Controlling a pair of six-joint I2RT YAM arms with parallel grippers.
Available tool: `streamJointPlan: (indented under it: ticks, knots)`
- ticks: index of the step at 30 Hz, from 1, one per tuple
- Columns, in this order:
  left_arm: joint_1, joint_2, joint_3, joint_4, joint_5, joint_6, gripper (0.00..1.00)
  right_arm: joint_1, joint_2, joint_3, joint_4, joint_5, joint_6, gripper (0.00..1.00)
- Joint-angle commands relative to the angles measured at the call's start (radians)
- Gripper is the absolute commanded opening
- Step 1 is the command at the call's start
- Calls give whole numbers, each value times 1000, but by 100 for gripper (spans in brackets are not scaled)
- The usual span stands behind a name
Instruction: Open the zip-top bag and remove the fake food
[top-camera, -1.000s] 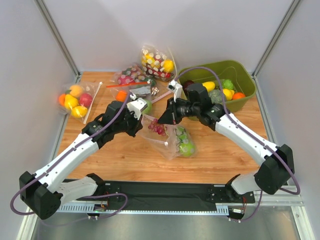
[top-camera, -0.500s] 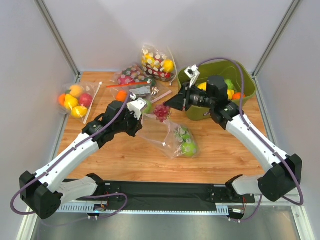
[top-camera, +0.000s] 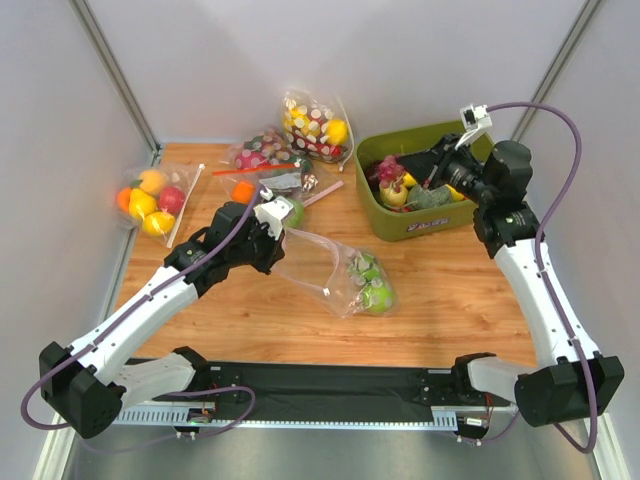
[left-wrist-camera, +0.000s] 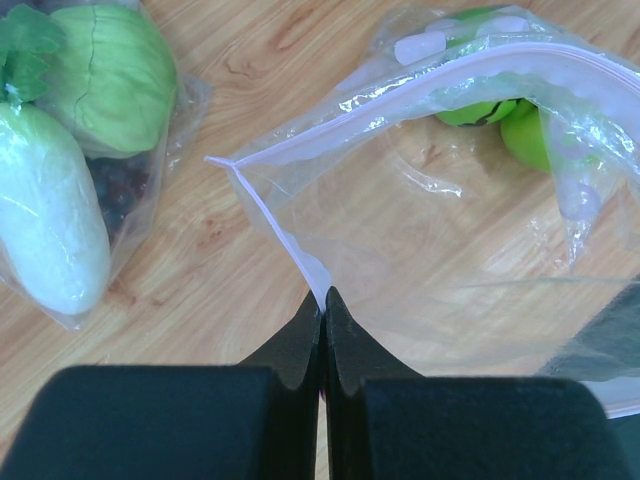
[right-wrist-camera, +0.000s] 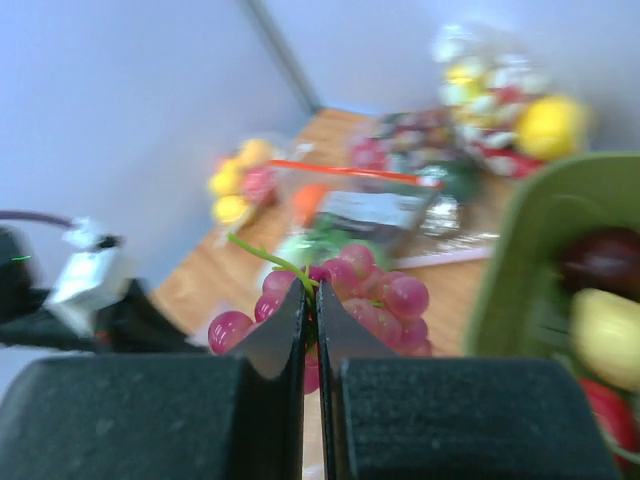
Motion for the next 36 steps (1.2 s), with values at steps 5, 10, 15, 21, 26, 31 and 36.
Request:
streamJointPlan:
  ticks: [5,10,15,21,26,31,36]
  knots:
    - [-2,1,33,5,-20,18,0,-76,28,76,-180,447,-311,0]
    - [-2,-1,33,5,-27,17,0,-151,126,103,-182,601,-380,0]
    - [-2,2,33,5,-30,17,0,-230,230,119,-154,707,-414,0]
    - [-2,10,36,2,-33,17,0,-271,382,152,-137,823,-443,0]
    - [-2,9,34,3,-37,17,0,-283,444,172,-162,823,-439,26]
    - [-2,7,36,0,-30,17,0,-282,427,168,-166,807,-433,66]
    - [-2,1,37,3,-25,17,0,-277,359,174,-185,775,-417,70]
